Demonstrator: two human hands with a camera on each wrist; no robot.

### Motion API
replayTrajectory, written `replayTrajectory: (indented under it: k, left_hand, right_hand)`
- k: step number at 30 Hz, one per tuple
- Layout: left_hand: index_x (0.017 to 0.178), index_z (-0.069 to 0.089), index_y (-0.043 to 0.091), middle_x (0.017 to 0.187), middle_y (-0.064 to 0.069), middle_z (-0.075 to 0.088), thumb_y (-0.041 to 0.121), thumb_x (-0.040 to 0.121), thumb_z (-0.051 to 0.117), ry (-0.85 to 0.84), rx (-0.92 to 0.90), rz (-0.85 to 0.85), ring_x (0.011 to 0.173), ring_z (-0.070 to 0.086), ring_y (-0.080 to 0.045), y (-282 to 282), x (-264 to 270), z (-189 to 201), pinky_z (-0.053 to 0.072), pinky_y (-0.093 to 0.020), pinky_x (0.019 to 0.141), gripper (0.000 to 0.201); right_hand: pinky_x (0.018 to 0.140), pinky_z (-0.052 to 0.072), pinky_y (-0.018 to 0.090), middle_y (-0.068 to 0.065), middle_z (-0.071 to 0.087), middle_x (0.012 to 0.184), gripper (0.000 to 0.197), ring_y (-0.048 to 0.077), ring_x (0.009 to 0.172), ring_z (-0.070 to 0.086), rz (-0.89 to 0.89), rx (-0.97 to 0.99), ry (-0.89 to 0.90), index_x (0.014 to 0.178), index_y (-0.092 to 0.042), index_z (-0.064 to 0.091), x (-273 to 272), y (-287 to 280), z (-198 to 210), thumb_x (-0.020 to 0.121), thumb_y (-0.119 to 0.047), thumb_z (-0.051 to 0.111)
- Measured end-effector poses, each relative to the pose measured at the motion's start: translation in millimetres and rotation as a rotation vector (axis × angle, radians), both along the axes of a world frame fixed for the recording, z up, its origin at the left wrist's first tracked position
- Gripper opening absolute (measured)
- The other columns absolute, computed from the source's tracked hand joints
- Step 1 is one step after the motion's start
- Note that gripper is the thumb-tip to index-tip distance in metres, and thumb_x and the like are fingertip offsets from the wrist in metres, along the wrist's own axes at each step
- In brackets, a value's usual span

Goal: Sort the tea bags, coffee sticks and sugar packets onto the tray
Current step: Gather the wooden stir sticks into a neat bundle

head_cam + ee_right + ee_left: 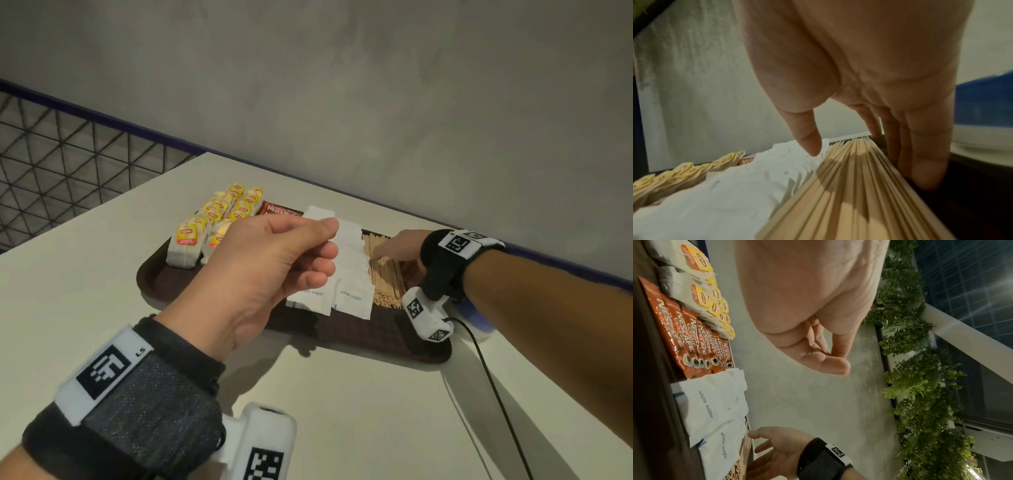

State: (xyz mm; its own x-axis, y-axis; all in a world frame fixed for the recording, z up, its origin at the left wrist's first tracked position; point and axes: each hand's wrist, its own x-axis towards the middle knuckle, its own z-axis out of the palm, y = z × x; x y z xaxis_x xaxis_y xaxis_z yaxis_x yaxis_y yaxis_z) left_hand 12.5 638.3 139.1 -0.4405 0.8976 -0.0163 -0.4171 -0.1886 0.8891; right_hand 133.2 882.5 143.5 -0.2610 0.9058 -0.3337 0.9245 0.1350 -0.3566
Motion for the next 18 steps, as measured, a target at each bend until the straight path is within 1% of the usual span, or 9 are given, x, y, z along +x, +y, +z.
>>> replayTrajectory:
  k: [2,4,5,6,8,10,13,15,18]
  left_hand:
    - [0.091,0.073,0.002,0.069,-0.007,0.070,0.019,0.082,0.079,0.003,0.003,0.005,0.050,0.061,-0.011,0.4,-1.4,-0.6,0.050,-0.016,0.045,0.020]
    - [0.091,0.073,0.002,0.069,-0.007,0.069,0.021,0.081,0.079,0.014,0.004,0.007,0.051,0.061,-0.012,1.2,-1.7,-1.1,0.050,-0.016,0.045,0.022]
    - [0.090,0.073,0.002,0.069,-0.007,0.069,0.020,0.081,0.079,0.020,0.004,0.007,0.051,0.061,-0.012,1.7,-1.7,-1.6,0.050,-0.016,0.045,0.021]
    - [0.089,0.073,0.003,0.069,-0.007,0.069,0.020,0.082,0.078,0.026,0.002,0.008,0.051,0.060,-0.012,2.3,-1.7,-2.2,0.050,-0.016,0.045,0.019]
    - [0.089,0.072,0.004,0.069,-0.007,0.069,0.020,0.082,0.078,0.035,-0.001,0.007,0.051,0.060,-0.012,3.0,-1.2,-3.4,0.050,-0.016,0.045,0.019]
    - [0.089,0.072,0.004,0.069,-0.007,0.069,0.022,0.079,0.079,0.045,0.001,0.004,0.051,0.060,-0.012,3.3,0.2,-4.1,0.050,-0.016,0.045,0.022]
    - [0.090,0.071,0.003,0.068,-0.007,0.068,0.025,0.072,0.079,0.056,0.004,0.001,0.050,0.060,-0.011,3.5,2.2,-4.5,0.050,-0.017,0.045,0.029]
    - [0.090,0.071,0.002,0.069,-0.007,0.068,0.026,0.070,0.079,0.059,0.006,0.005,0.050,0.060,-0.012,3.4,1.5,-5.0,0.050,-0.017,0.045,0.032]
    - [0.092,0.072,0.002,0.071,-0.008,0.068,0.026,0.069,0.079,0.072,0.009,0.012,0.052,0.060,-0.013,3.4,0.0,-5.5,0.050,-0.017,0.046,0.034]
  right_hand:
    - [0.107,0.049,0.048,0.013,0.058,0.138,0.047,0.036,0.125,0.059,0.014,-0.001,-0.039,0.136,-0.005,0.055,7.2,-3.0,3.4,0.098,-0.031,0.064]
    - [0.104,0.051,0.048,0.015,0.061,0.126,0.042,0.036,0.119,0.061,0.015,0.033,-0.049,0.130,-0.002,0.054,13.9,-5.2,7.6,0.099,-0.029,0.062]
    - [0.100,0.054,0.047,0.014,0.063,0.120,0.041,0.035,0.114,0.063,0.048,0.090,-0.071,0.126,0.000,0.055,18.2,-6.0,9.7,0.098,-0.028,0.062]
    - [0.098,0.055,0.048,0.014,0.064,0.120,0.041,0.034,0.111,0.064,0.110,0.169,-0.113,0.127,0.000,0.057,22.5,-6.9,11.3,0.096,-0.027,0.062]
    - [0.097,0.055,0.044,0.008,0.061,0.125,0.043,0.026,0.109,0.062,0.268,0.280,-0.166,0.135,-0.017,0.056,32.2,-15.1,12.4,0.093,-0.028,0.063]
    - [0.094,0.054,0.036,0.000,0.058,0.125,0.043,0.018,0.107,0.059,0.448,0.280,-0.192,0.135,-0.030,0.056,41.2,-26.0,8.4,0.094,-0.034,0.065]
    - [0.092,0.045,0.024,-0.006,0.055,0.129,0.044,0.012,0.108,0.054,0.625,0.259,-0.286,0.139,-0.031,0.057,48.1,-38.9,-1.2,0.097,-0.039,0.064]
    - [0.094,0.045,0.024,-0.005,0.055,0.133,0.046,0.011,0.109,0.054,0.630,0.274,-0.303,0.142,-0.029,0.056,50.3,-36.8,-5.7,0.097,-0.039,0.063]
    - [0.093,0.050,0.026,-0.004,0.057,0.129,0.041,0.013,0.108,0.057,0.603,0.292,-0.283,0.136,-0.030,0.060,55.1,-31.3,-7.4,0.096,-0.038,0.065]
